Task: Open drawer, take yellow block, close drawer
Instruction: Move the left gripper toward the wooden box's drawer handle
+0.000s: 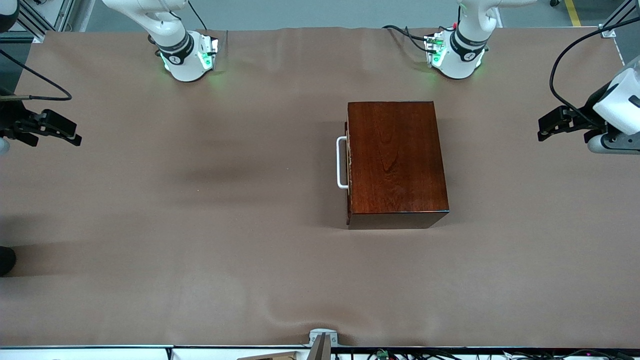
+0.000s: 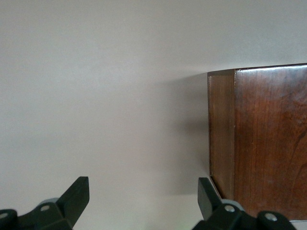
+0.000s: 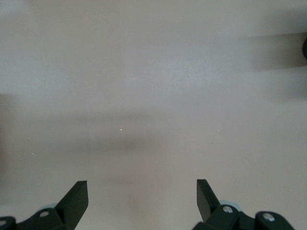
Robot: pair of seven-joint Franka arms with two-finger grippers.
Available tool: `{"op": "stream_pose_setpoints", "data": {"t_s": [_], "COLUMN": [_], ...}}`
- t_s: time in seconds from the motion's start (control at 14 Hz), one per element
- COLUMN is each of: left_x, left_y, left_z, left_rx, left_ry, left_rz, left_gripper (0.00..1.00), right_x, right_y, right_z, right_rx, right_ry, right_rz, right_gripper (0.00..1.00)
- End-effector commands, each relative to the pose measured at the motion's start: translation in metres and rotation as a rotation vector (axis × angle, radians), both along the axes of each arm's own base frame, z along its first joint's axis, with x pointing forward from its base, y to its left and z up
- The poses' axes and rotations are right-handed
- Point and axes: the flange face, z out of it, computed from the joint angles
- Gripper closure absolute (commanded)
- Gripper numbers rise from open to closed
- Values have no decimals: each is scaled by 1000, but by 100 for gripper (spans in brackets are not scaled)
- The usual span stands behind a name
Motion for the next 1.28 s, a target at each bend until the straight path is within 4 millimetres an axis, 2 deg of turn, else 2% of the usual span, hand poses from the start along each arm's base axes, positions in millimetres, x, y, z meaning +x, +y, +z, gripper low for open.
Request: {"op": "stream_pose_setpoints", "data": {"t_s": [0.0,0.43,0.78,1.07,1.14,1.21], "left_x": [-3,-2,-1,-2,1,5], "left_y": [-3,-10,-16,-39,-46,-55], "left_z": [6,1,1,-3,-9,-7], "left_rx": [14,22,9,-4,-26,-48], "left_ry": [-8,3,3,10,25,23], "left_rz": [-12,-22,41,105,133,155], "left_gripper": [0,0,0,0,0,0], "right_x": [-5,-5,-5,-5,-5,-5], "right_y": [-2,-1,-2,-1,-1,0], "right_z": [6,6,6,6,5,6], "right_rx": [7,5,5,5,5,5], "right_ry": [-11,-10,-12,-10,-9,-10], "right_rz": [5,7,5,7,7,8], "right_gripper": [0,0,0,0,0,0]}}
